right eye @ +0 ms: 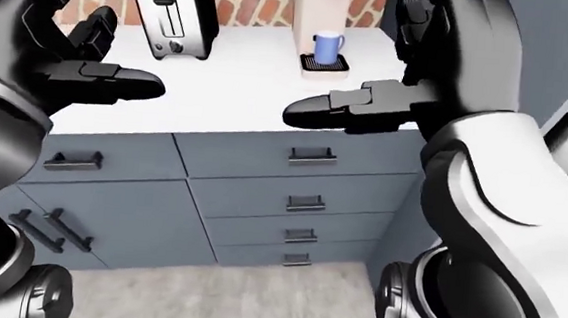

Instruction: Press the button on the coffee machine to serve coffee.

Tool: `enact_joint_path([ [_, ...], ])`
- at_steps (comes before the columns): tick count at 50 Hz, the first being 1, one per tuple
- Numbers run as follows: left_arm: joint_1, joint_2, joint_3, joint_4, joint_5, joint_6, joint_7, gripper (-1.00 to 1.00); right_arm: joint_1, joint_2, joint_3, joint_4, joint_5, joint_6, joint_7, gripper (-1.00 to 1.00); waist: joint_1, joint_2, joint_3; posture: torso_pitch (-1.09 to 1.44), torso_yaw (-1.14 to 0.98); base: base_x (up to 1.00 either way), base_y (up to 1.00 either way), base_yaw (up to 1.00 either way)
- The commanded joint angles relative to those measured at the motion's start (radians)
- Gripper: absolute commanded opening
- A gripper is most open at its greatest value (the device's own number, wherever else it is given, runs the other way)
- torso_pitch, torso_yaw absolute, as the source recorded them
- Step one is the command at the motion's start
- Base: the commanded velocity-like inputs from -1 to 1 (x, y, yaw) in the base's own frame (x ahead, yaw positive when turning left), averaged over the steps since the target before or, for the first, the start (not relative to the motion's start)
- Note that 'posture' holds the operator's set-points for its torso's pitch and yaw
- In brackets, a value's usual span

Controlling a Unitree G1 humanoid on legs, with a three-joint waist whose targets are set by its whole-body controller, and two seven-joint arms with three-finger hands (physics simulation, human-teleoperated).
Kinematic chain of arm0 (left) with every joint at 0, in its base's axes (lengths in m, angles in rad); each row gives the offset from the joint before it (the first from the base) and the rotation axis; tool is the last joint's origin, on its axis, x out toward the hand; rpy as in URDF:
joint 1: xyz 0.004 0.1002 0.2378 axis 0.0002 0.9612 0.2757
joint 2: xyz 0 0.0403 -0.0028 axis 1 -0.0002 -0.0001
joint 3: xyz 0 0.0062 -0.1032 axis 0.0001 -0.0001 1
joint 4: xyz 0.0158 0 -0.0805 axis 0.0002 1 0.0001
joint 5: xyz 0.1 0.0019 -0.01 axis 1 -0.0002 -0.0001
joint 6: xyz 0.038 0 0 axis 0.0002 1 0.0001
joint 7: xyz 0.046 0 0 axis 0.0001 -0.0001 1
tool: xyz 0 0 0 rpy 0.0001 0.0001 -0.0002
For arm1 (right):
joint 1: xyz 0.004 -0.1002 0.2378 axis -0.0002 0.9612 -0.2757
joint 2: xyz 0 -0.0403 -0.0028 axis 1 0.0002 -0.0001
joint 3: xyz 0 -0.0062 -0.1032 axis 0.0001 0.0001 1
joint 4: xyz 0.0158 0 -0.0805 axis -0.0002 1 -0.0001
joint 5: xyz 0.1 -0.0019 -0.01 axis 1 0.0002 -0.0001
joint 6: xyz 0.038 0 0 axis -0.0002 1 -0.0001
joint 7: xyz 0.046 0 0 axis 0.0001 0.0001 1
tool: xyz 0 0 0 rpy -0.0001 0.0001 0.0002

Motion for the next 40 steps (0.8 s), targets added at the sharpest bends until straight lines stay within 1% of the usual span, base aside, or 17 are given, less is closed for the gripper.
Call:
enact_joint_path([
  [1, -0.038, 0.008, 0.003, -0.031, -0.007, -0.039, -0.005, 1.0, -0.031, -0.014, -0.02, -0.012, -0.013, -0.04, -0.012, 1.0, -0.003, -0.006, -0.028, 0.0, 0.0, 0.34, 0.2, 0.0],
  [4, -0.039, 0.008, 0.003, -0.032, -0.01, -0.037, -0.002, 1.0, -0.031, -0.014, -0.02, -0.013, -0.009, -0.037, -0.015, 1.0, -0.01, 0.004, -0.028, 0.0, 0.0, 0.34, 0.0, 0.0],
  [7, -0.039, 0.01, 0.003, -0.03, -0.011, -0.039, -0.001, 1.0, -0.027, -0.014, -0.018, -0.01, -0.008, -0.045, -0.017, 1.0, -0.008, -0.003, -0.034, 0.0, 0.0, 0.33, 0.0, 0.0],
  [15, -0.041, 0.012, 0.004, -0.033, -0.02, -0.035, 0.005, 1.0, -0.035, -0.012, -0.022, -0.013, 0.005, -0.032, -0.022, 1.0, 0.009, -0.071, -0.04, 0.0, 0.0, 0.33, 0.0, 0.0],
  [16, -0.042, 0.012, 0.004, -0.034, -0.021, -0.034, 0.007, 1.0, -0.034, -0.011, -0.023, -0.013, 0.008, -0.032, -0.022, 1.0, 0.012, -0.068, -0.049, 0.0, 0.0, 0.2, 0.0, 0.0],
  [17, -0.042, 0.012, 0.004, -0.034, -0.023, -0.033, 0.008, 1.0, -0.031, -0.009, -0.021, -0.013, 0.011, -0.035, -0.022, 1.0, 0.004, -0.063, -0.035, 0.0, 0.0, 0.09, 0.0, 0.0],
  [18, -0.044, 0.012, 0.004, -0.034, -0.024, -0.032, 0.009, 1.0, -0.029, -0.008, -0.019, -0.012, 0.012, -0.039, -0.022, 1.0, 0.01, -0.09, 0.003, 0.0, 0.0, 0.0, 0.0, 0.0],
  [19, -0.044, 0.013, 0.004, -0.034, -0.025, -0.032, 0.01, 1.0, -0.034, -0.007, -0.021, -0.012, 0.015, -0.037, -0.025, 1.0, 0.006, -0.098, 0.004, 0.0, 0.0, 0.0, 0.0, 0.0],
  [25, -0.04, 0.014, 0.001, -0.031, -0.024, -0.038, 0.008, 1.0, -0.02, -0.004, -0.023, -0.002, 0.022, -0.052, -0.035, 1.0, 0.006, -0.087, 0.025, 0.0, 0.0, 0.0, 0.0, 0.0],
  [26, -0.04, 0.014, 0.001, -0.031, -0.024, -0.039, 0.008, 1.0, -0.018, -0.004, -0.022, -0.002, 0.024, -0.054, -0.036, 1.0, 0.004, -0.074, 0.019, 0.0, 0.0, 0.0, 0.0, 0.0],
  [28, -0.04, 0.014, 0.0, -0.029, -0.024, -0.039, 0.007, 1.0, -0.019, -0.002, -0.02, 0.0, 0.027, -0.055, -0.041, 1.0, 0.008, -0.021, -0.007, 0.0, 0.0, 0.0, 0.0, 0.0],
  [29, -0.04, 0.015, 0.001, -0.028, -0.023, -0.041, 0.006, 1.0, -0.02, -0.003, -0.02, 0.0, 0.028, -0.055, -0.042, 1.0, -0.005, -0.029, -0.017, 0.0, 0.0, 0.0, 0.0, 0.0],
  [30, -0.038, 0.015, -0.001, -0.028, -0.021, -0.043, 0.005, 1.0, -0.016, -0.005, -0.019, 0.001, 0.03, -0.058, -0.043, 1.0, 0.0, -0.042, -0.007, 0.0, 0.0, 0.0, 0.0, 0.0],
  [34, -0.04, 0.016, 0.002, -0.027, -0.02, -0.042, 0.005, 1.0, -0.015, -0.007, -0.021, 0.003, 0.036, -0.063, -0.049, 1.0, 0.003, -0.02, -0.015, 0.0, 0.0, 0.0, 0.0, 0.0],
  [36, -0.037, 0.015, 0.001, -0.028, -0.02, -0.042, 0.005, 1.0, -0.012, -0.008, -0.021, 0.003, 0.039, -0.065, -0.052, 1.0, 0.004, -0.026, -0.008, 0.0, 0.0, 0.0, 0.0, 0.0],
  [38, -0.038, 0.016, 0.002, -0.029, -0.021, -0.042, 0.005, 1.0, -0.017, -0.009, -0.023, 0.001, 0.044, -0.059, -0.055, 1.0, 0.002, -0.045, 0.003, 0.0, 0.0, 0.0, 0.0, 0.0],
  [40, -0.038, 0.016, 0.003, -0.03, -0.022, -0.04, 0.006, 1.0, -0.019, -0.01, -0.024, 0.0, 0.047, -0.056, -0.059, 1.0, 0.005, -0.082, 0.009, 0.0, 0.0, 0.0, 0.0, 0.0],
])
